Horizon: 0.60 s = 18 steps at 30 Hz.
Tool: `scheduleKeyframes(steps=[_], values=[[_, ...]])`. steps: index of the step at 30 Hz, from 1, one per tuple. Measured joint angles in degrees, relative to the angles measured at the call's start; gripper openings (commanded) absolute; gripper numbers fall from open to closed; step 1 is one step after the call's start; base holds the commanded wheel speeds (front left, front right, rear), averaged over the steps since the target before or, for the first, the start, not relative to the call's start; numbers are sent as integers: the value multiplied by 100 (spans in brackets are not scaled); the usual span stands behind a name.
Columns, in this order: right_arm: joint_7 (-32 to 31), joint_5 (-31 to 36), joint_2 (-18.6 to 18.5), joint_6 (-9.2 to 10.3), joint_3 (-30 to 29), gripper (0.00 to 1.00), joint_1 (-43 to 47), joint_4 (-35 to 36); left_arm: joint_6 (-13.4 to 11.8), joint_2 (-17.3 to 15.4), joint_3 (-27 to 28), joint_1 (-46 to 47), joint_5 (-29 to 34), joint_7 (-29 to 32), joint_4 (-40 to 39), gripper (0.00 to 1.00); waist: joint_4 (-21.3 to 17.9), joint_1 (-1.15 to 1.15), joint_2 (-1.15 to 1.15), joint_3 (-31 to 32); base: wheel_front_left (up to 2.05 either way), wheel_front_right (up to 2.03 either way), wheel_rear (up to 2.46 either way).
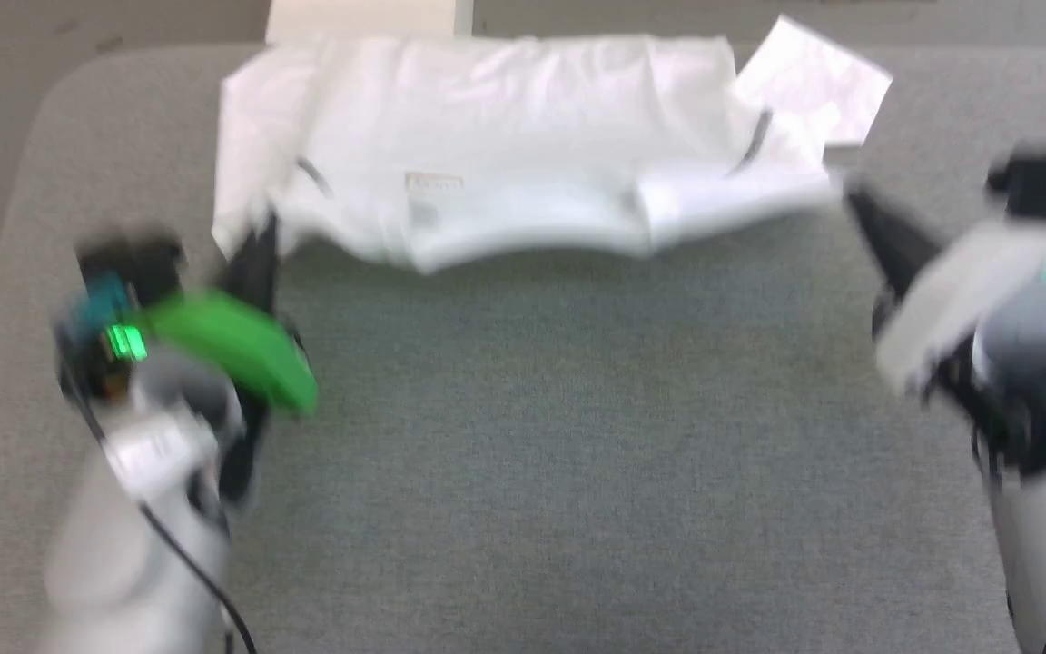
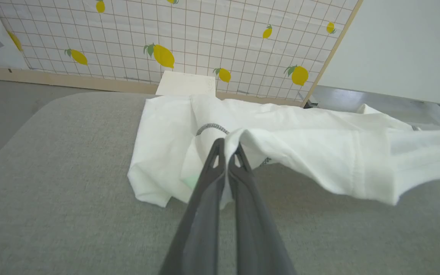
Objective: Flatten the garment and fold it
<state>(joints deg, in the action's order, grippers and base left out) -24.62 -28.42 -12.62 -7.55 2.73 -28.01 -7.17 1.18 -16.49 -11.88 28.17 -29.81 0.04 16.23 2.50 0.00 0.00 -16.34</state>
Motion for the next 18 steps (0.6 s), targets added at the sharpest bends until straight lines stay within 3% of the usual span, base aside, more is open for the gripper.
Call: scheduleKeyframes(steps=[9, 18], values=[[-601, 344, 58, 0, -60, 0, 2186, 538, -533, 42, -238, -2207, -154, 736, -975, 0, 22, 0, 0, 629, 0, 0, 0], [-1811, 408, -304, -1, 207, 0, 3179, 977, -910, -312, -410, -3193, -357, 2078, -1406, 0, 46, 0, 0, 1053, 0, 0, 0]])
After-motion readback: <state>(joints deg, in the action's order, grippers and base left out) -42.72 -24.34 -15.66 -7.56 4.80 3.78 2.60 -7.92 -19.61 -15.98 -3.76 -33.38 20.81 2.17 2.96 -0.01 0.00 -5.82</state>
